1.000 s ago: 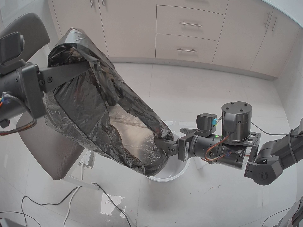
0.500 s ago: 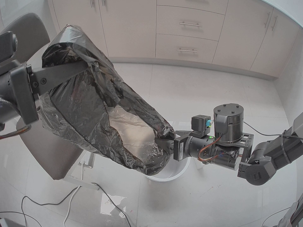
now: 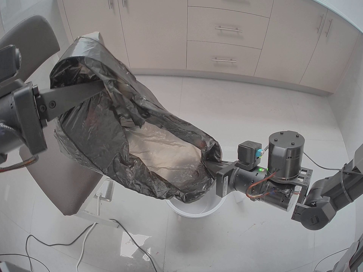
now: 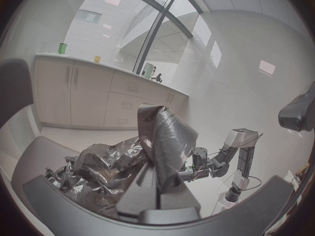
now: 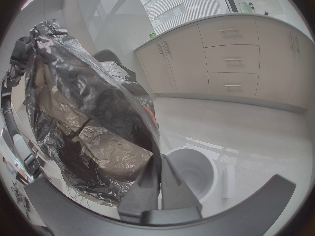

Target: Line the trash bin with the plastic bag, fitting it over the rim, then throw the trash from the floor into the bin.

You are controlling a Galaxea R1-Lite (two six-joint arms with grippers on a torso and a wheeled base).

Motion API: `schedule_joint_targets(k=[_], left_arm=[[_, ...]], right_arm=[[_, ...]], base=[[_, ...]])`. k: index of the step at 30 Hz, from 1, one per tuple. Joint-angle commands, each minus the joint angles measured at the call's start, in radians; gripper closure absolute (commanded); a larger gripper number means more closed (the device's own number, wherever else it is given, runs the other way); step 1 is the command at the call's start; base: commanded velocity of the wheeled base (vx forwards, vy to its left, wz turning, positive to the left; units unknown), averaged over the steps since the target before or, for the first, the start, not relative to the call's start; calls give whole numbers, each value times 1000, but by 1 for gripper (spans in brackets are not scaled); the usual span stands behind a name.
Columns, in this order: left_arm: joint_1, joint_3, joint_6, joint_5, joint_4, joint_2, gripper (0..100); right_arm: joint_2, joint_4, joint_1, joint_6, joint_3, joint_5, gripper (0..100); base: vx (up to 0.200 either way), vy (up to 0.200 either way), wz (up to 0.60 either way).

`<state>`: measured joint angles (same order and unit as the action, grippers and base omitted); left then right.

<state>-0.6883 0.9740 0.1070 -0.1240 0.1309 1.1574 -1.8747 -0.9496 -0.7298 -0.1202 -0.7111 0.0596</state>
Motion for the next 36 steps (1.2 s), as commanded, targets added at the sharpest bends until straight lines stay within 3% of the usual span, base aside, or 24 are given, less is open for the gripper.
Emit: schedule_joint_targets(k=[1,7,10,12,16,21,26,32,36], left_arm=[[52,-46,77,-11,9,-1,100],[108,-69,180,-106,15,30,100],[112,-75,198,-147,16,62,100],[110,-69,200,-149,16,88,100],[89,-58,203,-151,24,116,100],[-14,-54,263,-152,46,123,100],[-74,-31,303,-152,52,165,100],[-82,-18,303,-152,53,217,100],[-82,-23,306,-152,75,254,100]], right_arm=[[88,-11,20,54,82,5,100],[173,26,67,103,114,-17,100],[243,133,86,120,108,-84,100],[313,252,86,122,91,-141,100],[414,480,86,123,9,-190,100],[523,792,86,117,-122,-242,100],[557,907,86,116,-179,-248,100],[583,1114,107,113,-272,-250,100],[575,1138,125,113,-278,-250,100]], base=[[0,0,0],[0,0,0],[0,0,0],[0,0,0],[0,0,0],[0,0,0],[0,0,0],[0,0,0],[0,0,0]])
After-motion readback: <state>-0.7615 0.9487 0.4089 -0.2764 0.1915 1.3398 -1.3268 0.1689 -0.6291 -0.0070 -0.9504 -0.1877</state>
